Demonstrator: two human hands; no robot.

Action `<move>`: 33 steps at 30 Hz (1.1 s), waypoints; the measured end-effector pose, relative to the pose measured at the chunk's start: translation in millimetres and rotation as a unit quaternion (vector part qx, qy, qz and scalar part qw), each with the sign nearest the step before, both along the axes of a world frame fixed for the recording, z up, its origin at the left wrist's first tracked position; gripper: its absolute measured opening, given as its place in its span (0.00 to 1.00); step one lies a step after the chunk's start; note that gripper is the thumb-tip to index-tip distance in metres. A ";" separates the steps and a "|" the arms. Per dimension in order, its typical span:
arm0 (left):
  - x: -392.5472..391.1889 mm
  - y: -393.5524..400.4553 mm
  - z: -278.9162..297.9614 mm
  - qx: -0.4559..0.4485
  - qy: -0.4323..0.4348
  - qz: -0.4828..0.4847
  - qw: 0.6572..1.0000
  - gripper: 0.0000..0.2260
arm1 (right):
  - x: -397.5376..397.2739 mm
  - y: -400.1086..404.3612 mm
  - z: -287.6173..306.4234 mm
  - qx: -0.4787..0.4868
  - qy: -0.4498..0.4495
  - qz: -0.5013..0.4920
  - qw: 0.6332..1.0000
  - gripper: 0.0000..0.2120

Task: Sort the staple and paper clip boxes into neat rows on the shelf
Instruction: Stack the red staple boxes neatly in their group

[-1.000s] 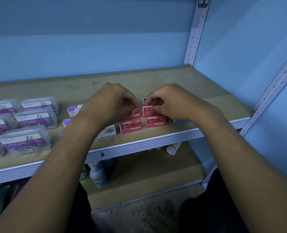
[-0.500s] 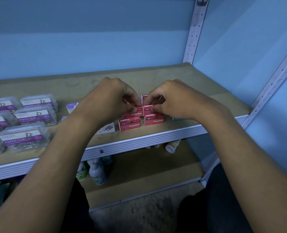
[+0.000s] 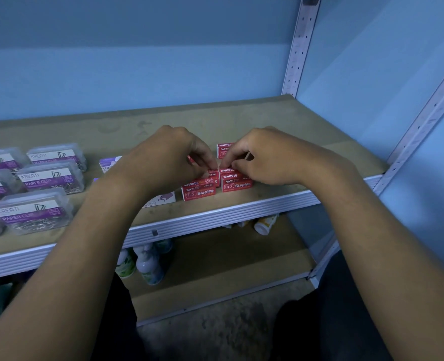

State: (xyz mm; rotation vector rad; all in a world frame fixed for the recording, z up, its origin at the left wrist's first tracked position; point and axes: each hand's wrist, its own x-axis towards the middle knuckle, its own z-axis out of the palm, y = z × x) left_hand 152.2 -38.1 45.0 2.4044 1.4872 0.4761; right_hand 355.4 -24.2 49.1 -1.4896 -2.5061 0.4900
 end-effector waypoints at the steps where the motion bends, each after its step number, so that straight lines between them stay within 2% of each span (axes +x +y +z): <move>1: -0.3 -0.7 0.0 0.000 -0.003 -0.001 1.000 0.07 | 0.3 -0.9 1.2 -0.005 -0.002 0.001 1.000 0.12; 4: -0.6 -3.6 1.6 0.008 -0.014 -0.001 1.000 0.08 | 1.0 -3.3 4.7 -0.024 -0.002 0.003 1.000 0.12; 8: 2.2 -6.6 3.6 -0.020 -0.009 -0.011 1.000 0.21 | -1.3 -3.9 5.2 -0.029 -0.035 0.004 0.999 0.17; 11: 3.9 -5.8 1.8 -0.024 0.003 -0.005 1.000 0.25 | -3.0 -3.2 4.0 -0.026 -0.051 -0.005 0.998 0.18; 21: 10.4 -1.0 -2.0 0.002 0.021 0.015 1.000 0.26 | -4.2 -0.6 -0.2 -0.010 -0.051 -0.014 0.999 0.16; 33: 10.6 -3.4 -1.2 -0.003 -0.006 0.027 1.000 0.25 | -2.6 -0.4 -0.6 -0.014 -0.042 -0.012 0.999 0.16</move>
